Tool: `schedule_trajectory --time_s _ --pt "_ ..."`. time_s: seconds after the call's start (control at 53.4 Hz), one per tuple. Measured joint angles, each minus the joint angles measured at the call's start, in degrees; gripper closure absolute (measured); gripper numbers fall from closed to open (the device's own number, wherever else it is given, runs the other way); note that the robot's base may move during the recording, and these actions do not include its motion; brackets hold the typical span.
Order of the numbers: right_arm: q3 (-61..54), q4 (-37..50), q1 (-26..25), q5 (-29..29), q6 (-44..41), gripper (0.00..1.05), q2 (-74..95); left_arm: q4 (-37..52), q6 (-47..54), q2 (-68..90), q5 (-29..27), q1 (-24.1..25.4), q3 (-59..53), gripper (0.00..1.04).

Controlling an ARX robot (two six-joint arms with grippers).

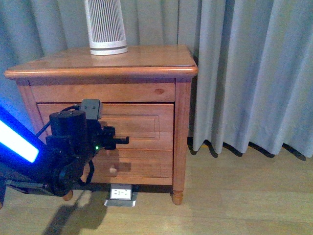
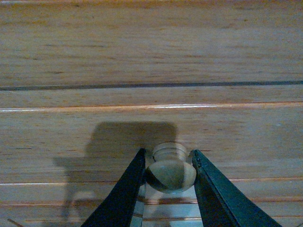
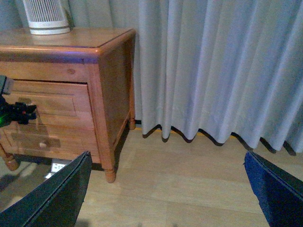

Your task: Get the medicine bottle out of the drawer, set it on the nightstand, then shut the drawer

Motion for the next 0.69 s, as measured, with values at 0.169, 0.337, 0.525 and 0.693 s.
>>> schedule_trajectory --time_s 0.169,0.337,0.525,0.693 --pt "0.0 0.0 0.0 0.0 0.0 0.07 0.0 1.1 0.0 -0.6 -0.2 0.0 -1.4 0.79" --pt "0.0 0.0 0.0 0.0 0.0 0.07 0.0 5.8 -1.4 -6.3 -0.9 -0.2 -12.9 0.79" --pt "0.0 0.0 0.0 0.0 0.0 0.07 0.0 13.1 -1.4 -15.8 -2.6 -1.3 -32.8 0.79" --pt "0.0 0.0 0.0 0.0 0.0 0.07 0.0 17.5 -1.4 -21.9 -4.8 -2.5 -45.8 0.79"
